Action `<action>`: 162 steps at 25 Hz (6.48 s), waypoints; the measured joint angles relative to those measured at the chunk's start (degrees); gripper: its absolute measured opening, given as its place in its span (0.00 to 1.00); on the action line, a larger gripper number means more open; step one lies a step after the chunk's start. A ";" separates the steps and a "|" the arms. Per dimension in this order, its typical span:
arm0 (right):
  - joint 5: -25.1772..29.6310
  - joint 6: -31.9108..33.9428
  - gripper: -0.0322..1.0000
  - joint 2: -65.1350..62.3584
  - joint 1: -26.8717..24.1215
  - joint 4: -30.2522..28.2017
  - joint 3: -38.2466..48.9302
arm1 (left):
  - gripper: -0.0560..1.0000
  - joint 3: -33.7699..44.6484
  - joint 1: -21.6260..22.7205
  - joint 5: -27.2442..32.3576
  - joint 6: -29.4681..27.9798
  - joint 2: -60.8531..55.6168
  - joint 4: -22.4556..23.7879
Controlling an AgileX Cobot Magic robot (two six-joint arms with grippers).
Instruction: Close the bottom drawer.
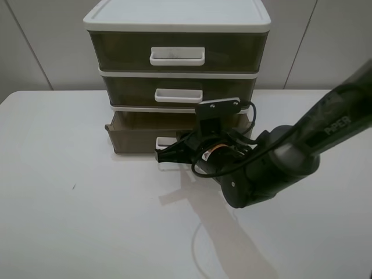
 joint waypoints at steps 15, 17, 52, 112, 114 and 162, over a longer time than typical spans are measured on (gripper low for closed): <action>-1.33 0.73 0.05 1.95 0.00 0.40 -3.69 | 0.73 0.00 0.00 0.00 0.00 0.00 0.00; -1.86 0.73 0.05 2.39 0.00 0.59 -3.88 | 0.73 0.00 0.00 0.00 0.00 0.00 0.00; -2.57 0.73 0.05 7.55 0.29 2.62 -11.07 | 0.73 0.00 0.00 0.00 0.00 0.00 0.00; 99.91 -3.57 0.83 -101.40 -47.93 -19.61 8.55 | 0.73 0.00 0.00 0.00 0.00 0.00 0.00; 102.10 -3.57 0.83 -104.81 -47.93 -19.61 8.49 | 0.73 0.00 0.00 0.00 0.00 0.00 0.00; 108.30 -3.52 0.83 -119.52 -47.38 -24.11 14.08 | 0.73 0.00 0.00 0.00 0.00 0.00 0.00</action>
